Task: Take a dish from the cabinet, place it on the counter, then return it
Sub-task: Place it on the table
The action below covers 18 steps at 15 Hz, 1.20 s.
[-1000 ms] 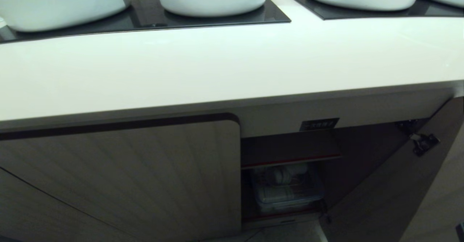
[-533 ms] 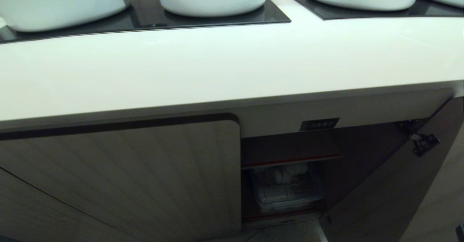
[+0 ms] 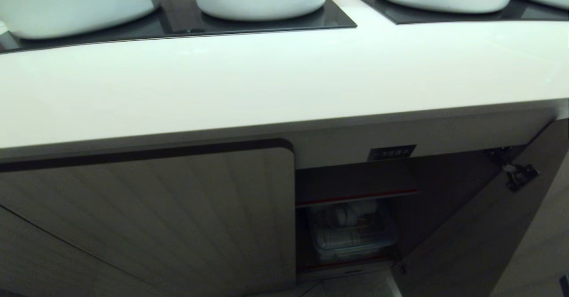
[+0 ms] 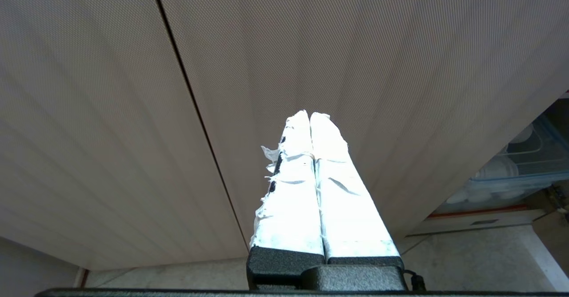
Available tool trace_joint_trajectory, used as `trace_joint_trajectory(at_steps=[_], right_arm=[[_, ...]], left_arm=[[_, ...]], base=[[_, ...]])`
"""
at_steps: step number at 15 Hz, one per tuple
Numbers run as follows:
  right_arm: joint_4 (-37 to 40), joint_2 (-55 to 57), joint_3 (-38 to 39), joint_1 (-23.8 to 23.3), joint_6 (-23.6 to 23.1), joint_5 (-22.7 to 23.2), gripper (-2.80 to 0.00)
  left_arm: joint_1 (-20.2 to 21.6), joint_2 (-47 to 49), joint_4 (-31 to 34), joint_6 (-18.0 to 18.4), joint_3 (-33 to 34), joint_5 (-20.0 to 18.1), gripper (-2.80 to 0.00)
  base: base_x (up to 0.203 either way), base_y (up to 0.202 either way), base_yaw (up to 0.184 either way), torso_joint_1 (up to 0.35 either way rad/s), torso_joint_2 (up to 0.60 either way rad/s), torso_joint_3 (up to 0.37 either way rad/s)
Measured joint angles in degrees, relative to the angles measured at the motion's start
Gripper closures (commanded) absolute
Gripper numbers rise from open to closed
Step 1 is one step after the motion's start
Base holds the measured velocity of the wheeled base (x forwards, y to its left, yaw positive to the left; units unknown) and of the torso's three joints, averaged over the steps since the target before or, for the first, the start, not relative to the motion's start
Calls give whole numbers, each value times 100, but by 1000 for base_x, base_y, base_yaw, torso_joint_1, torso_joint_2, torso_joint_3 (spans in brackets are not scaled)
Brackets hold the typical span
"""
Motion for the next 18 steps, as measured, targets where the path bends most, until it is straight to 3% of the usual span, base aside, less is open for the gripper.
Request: trace_joint_trajectory(at_steps=[5,15,18], right_arm=[[-18,2,-24,33,13,1,0],[-29,-9,-20,39,-22,0,0],[-38,-9,-9,35,-27,0,0]], left_arm=[[2,0,-2,1,0,-1,0],[0,0,2,0,0,-1,0],[2,0,2,0,0,1,0]], base=[[2,-1,-11,91,-234,-145],[2,8,-162,211,-506,-288],[1,6,-134,82,-181,-104]])
